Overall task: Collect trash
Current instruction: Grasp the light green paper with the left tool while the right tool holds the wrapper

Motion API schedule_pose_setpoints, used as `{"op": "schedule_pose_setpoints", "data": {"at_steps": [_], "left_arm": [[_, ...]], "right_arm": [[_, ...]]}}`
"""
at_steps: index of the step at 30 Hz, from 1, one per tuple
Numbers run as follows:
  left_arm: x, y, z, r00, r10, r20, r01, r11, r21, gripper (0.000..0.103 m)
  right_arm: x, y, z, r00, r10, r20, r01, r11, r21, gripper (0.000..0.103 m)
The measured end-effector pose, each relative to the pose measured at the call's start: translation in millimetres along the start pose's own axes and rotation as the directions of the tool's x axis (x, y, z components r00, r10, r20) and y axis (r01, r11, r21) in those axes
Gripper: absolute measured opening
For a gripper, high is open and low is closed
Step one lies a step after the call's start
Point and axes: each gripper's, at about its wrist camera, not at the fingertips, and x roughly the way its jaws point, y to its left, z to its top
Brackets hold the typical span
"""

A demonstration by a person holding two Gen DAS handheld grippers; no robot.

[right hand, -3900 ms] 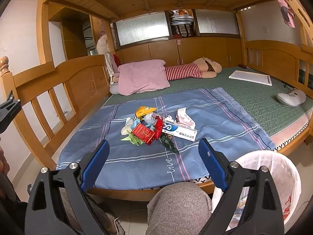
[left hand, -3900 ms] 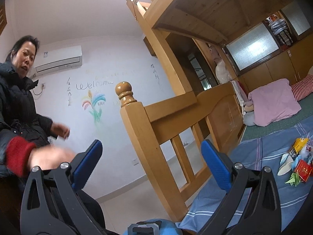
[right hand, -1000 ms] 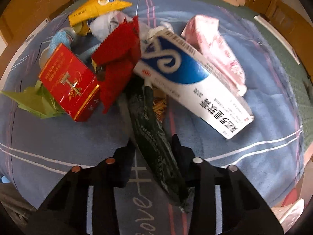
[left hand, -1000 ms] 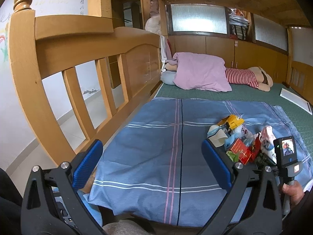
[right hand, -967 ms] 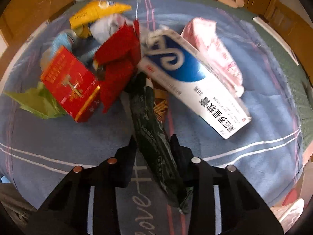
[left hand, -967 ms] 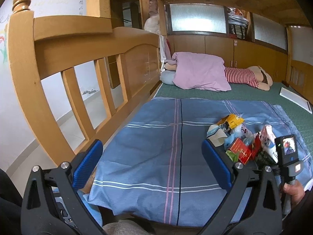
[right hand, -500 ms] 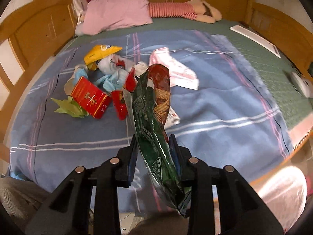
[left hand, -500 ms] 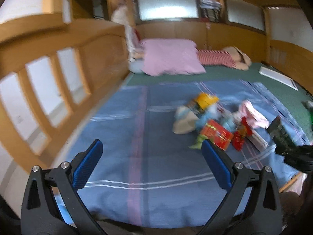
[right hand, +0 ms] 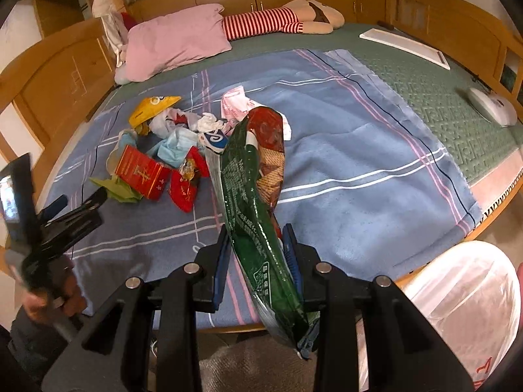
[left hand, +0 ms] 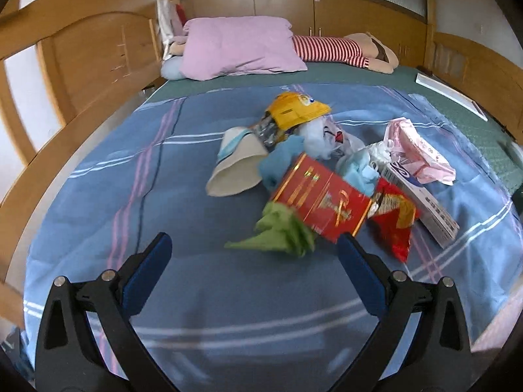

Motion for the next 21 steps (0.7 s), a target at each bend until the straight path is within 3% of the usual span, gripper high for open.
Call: {"op": "schedule_pose_setpoints", "data": {"at_steps": [3, 4, 5, 6, 7, 10, 14, 21], "left_arm": [[25.0, -3.8, 6.0, 0.999, -0.016, -0.033, 0.015, 1.0, -0.015, 0.099], [32.7, -2.5, 7.0, 0.998, -0.022, -0.053, 0.02, 0.999, -0.029, 0.085], [39.9, -0.3, 6.9, 0.996, -0.038, -0.086, 0.034, 0.999, -0.04, 0.052], [44.8, 0.6, 5.3, 0.991, -0.059, -0.117, 0.055, 0.998, -0.039, 0.036], [45.7, 1.9, 4.3, 0.989, -0.074, -0.129, 0.069, 0.997, -0.042, 0.023], [33.1, 9.6, -0.3, 0.992, -0.052, -0.113, 0.047, 0.998, -0.044, 0.008], [0.1, 24.8, -0.9, 0.995, -0.051, -0.08, 0.045, 0.996, -0.074, 0.007], [-96.3, 24.6, 12.0, 0.993, -0.095, 0.077, 0.098, 0.995, -0.035, 0.007]], "right_arm": [[2.0, -1.5, 2.6, 1.0, -0.001, -0.002, 0.001, 1.0, 0.004, 0.032], [2.7, -1.6, 3.3, 1.0, -0.002, -0.004, 0.002, 1.0, 0.004, 0.032], [2.8, -2.0, 3.7, 1.0, -0.003, -0.005, 0.003, 1.0, 0.007, 0.032], [2.7, -2.6, 4.1, 1.0, -0.002, -0.005, 0.002, 1.0, 0.008, 0.032], [2.0, -3.2, 4.4, 1.0, -0.002, -0.004, 0.002, 1.0, 0.01, 0.032], [-2.6, -4.3, 4.8, 1.0, 0.013, 0.004, -0.013, 1.0, 0.025, 0.032], [-16.1, 1.6, 4.2, 0.999, 0.024, 0.032, -0.025, 1.0, 0.015, 0.032], [-54.8, 9.7, -0.8, 0.993, 0.051, 0.103, -0.052, 0.999, 0.009, 0.032]]}}
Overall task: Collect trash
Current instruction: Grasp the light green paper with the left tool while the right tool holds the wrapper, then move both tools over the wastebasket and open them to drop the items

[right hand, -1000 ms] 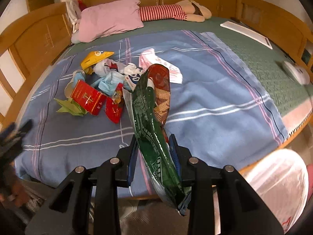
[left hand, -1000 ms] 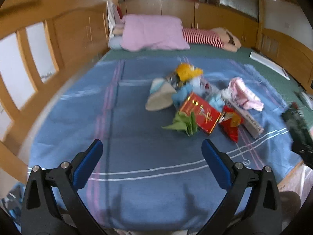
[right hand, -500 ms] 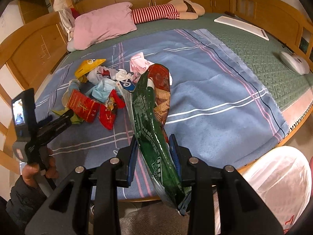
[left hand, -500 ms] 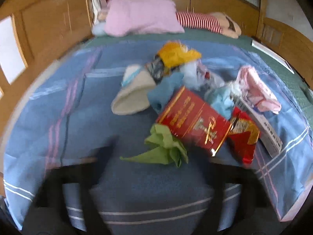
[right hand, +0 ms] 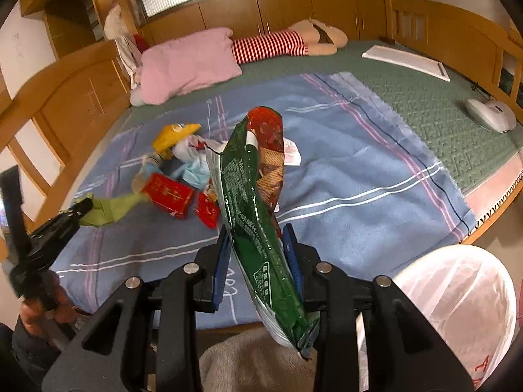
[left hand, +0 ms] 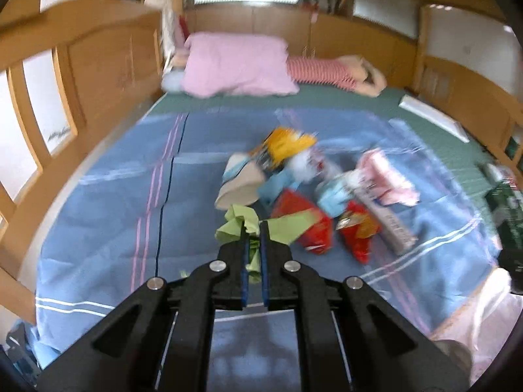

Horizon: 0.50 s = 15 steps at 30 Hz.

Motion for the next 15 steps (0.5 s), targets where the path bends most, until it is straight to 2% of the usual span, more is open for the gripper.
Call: {"op": "schedule_pose_setpoints", "data": {"at_steps": [4, 8, 11, 14, 15], "left_arm": [[-42.6, -30.5, 8.5, 0.997, -0.043, 0.064, 0.04, 0.998, 0.057, 0.007], [-79.5, -63.7, 9.5, 0.985, -0.136, 0.103, 0.126, 0.987, 0.097, 0.007], [-104.3, -104.3, 3.2, 0.967, -0.225, 0.121, 0.205, 0.966, 0.161, 0.007], [-124.7, -150.1, -9.7, 0.94, -0.323, 0.11, 0.29, 0.926, 0.241, 0.007], [-132.3, -171.5, -16.7, 0.926, -0.366, 0.098, 0.328, 0.904, 0.274, 0.007]], "right_arm": [[-25.9, -2.9, -5.3, 0.999, -0.007, 0.038, 0.007, 1.0, 0.007, 0.033], [-58.5, -17.5, -14.7, 0.995, -0.049, 0.088, 0.046, 0.998, 0.034, 0.033], [-87.0, -41.4, -26.4, 0.987, -0.103, 0.12, 0.092, 0.992, 0.091, 0.033], [-110.9, -66.1, -38.2, 0.977, -0.165, 0.139, 0.144, 0.979, 0.144, 0.033], [-120.9, -76.1, -43.7, 0.97, -0.193, 0.145, 0.169, 0.972, 0.164, 0.033]]}}
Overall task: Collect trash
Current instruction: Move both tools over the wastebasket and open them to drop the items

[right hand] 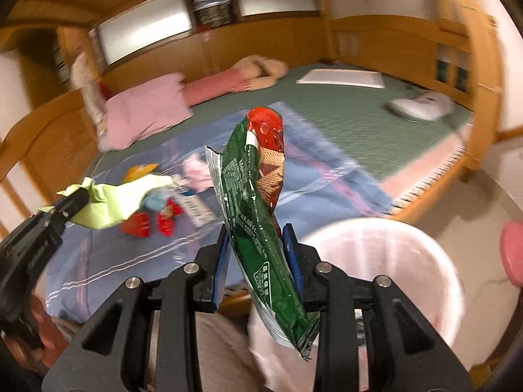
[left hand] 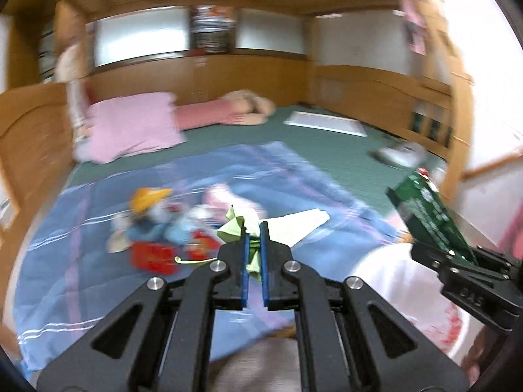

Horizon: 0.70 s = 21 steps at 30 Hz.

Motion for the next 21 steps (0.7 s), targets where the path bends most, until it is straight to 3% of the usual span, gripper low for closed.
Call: {"op": "schedule_pose_setpoints", "data": {"at_steps": [6, 9, 14, 21], "left_arm": [[14.6, -90.0, -11.3, 0.988, -0.15, -0.047, 0.155, 0.981, 0.116, 0.007], [25.4, -116.6, -20.1, 0.982, -0.173, -0.076, 0.182, 0.973, 0.141, 0.007], [41.7, -142.7, -32.5, 0.98, -0.167, -0.111, 0.184, 0.967, 0.175, 0.007], [51.3, -161.7, -40.4, 0.978, -0.151, -0.142, 0.177, 0.965, 0.195, 0.007]], "right_arm": [[-41.6, -61.1, -15.2, 0.99, -0.135, 0.038, 0.131, 0.987, 0.095, 0.033], [-57.6, -86.0, -24.1, 0.98, -0.193, 0.051, 0.184, 0.973, 0.139, 0.033], [-69.2, -109.4, -33.8, 0.969, -0.242, 0.056, 0.228, 0.956, 0.184, 0.033], [-74.2, -124.2, -40.9, 0.966, -0.25, 0.059, 0.233, 0.95, 0.209, 0.033]]}}
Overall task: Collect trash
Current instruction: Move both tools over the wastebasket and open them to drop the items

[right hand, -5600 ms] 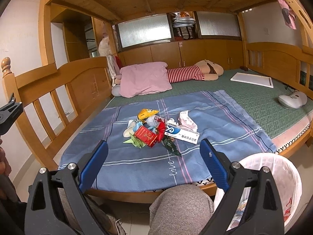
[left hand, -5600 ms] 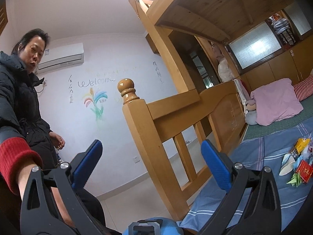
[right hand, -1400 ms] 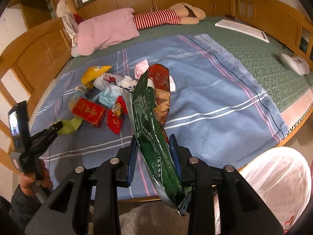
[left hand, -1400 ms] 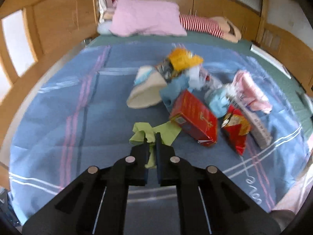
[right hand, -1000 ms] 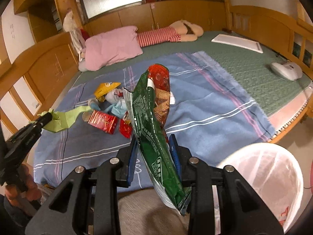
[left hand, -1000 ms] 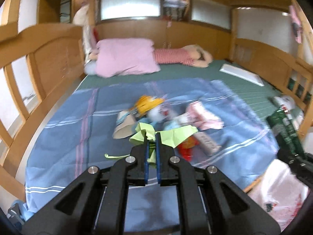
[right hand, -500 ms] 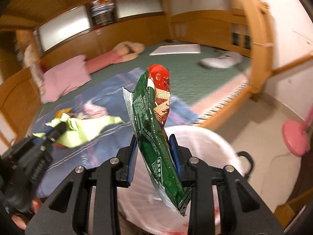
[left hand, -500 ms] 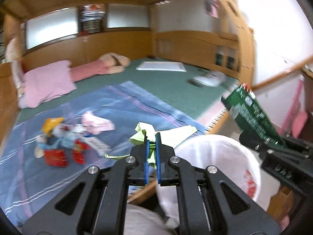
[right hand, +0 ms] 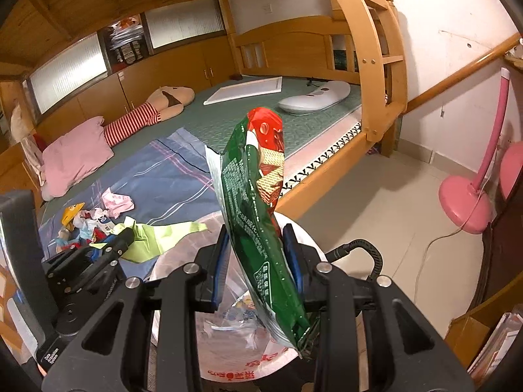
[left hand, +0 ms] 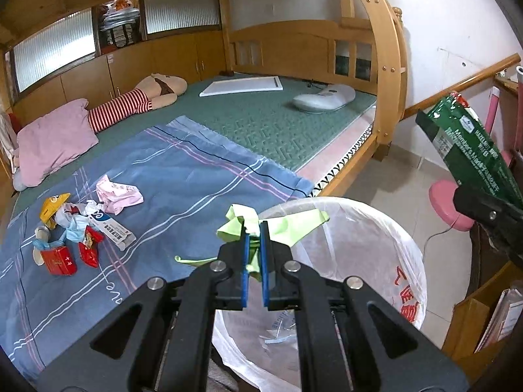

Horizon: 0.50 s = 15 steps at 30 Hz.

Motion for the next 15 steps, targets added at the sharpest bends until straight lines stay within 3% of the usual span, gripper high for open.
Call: {"op": "schedule_pose_setpoints", "data": {"at_steps": [12, 15], "left_arm": [[9.2, -8.7, -0.4, 0.999, 0.003, -0.04, -0.003, 1.0, 0.01, 0.008], [10.0, -7.8, -1.7, 0.999, 0.015, -0.043, -0.015, 1.0, 0.007, 0.013]], "right_arm": [[-3.5, -6.5, -2.0, 1.0, 0.001, 0.003, -0.001, 1.0, 0.008, 0.033], [-3.1, -7.1, -2.1, 1.0, 0.002, -0.001, -0.002, 1.0, 0.008, 0.033]]}}
